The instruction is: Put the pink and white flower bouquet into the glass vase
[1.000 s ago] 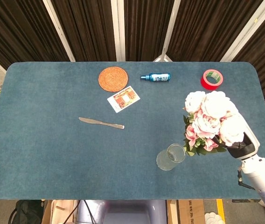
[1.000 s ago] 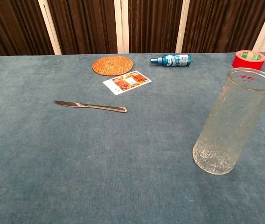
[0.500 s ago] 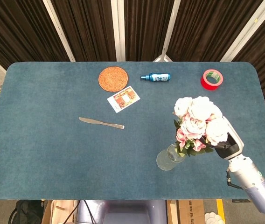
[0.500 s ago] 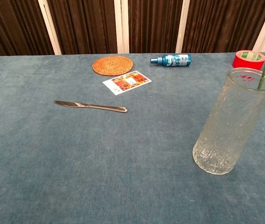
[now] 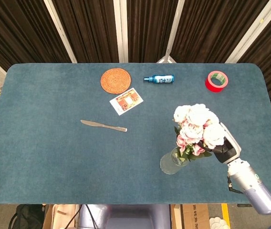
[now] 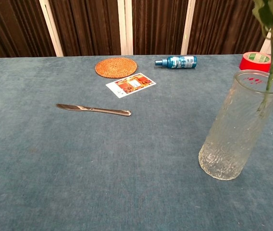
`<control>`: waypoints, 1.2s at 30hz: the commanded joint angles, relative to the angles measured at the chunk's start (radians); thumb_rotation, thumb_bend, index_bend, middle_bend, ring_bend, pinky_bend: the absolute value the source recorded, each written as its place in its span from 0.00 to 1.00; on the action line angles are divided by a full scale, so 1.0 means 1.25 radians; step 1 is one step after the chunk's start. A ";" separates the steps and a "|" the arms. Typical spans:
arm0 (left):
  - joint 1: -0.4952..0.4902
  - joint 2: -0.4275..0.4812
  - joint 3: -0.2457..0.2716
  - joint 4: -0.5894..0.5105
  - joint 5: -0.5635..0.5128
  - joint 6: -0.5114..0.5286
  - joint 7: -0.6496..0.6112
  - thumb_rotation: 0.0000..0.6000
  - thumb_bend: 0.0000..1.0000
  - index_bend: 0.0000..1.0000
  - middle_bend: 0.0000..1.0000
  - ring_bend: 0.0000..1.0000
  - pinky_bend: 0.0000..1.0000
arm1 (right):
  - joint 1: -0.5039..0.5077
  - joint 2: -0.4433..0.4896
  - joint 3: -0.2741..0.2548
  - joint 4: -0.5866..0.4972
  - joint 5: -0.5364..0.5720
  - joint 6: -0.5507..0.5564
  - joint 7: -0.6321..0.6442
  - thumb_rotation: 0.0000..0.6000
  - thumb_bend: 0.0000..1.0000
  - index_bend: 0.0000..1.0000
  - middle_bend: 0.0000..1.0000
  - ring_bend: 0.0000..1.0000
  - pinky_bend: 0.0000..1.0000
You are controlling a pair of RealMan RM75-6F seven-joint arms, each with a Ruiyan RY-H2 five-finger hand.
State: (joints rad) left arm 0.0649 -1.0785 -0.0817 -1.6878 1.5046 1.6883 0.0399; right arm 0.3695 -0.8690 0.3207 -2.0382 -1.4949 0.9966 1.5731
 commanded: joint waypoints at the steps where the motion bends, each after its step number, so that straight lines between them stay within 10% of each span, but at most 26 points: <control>1: 0.000 -0.001 0.001 -0.001 0.001 0.001 0.004 1.00 0.21 0.07 0.00 0.00 0.05 | 0.009 -0.019 -0.016 0.021 -0.011 -0.005 0.005 1.00 0.28 0.52 0.41 0.41 0.11; 11: -0.001 -0.003 0.002 -0.002 0.002 0.000 0.011 1.00 0.21 0.07 0.00 0.00 0.05 | 0.028 -0.069 -0.077 0.095 -0.074 0.007 0.003 1.00 0.28 0.51 0.39 0.33 0.08; 22: -0.002 -0.004 0.002 -0.003 0.000 -0.003 0.014 1.00 0.21 0.07 0.00 0.00 0.05 | 0.069 -0.060 -0.148 0.163 -0.200 0.032 0.045 1.00 0.08 0.08 0.05 0.03 0.00; 36: -0.006 0.004 0.001 -0.006 -0.005 -0.014 -0.006 1.00 0.21 0.07 0.00 0.00 0.05 | 0.006 0.074 -0.268 0.251 -0.280 0.147 -0.085 1.00 0.05 0.01 0.02 0.01 0.00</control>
State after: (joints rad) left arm 0.0573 -1.0737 -0.0811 -1.6955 1.4979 1.6712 0.0324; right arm 0.4144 -0.8135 0.0206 -1.7606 -1.8203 1.1279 1.5033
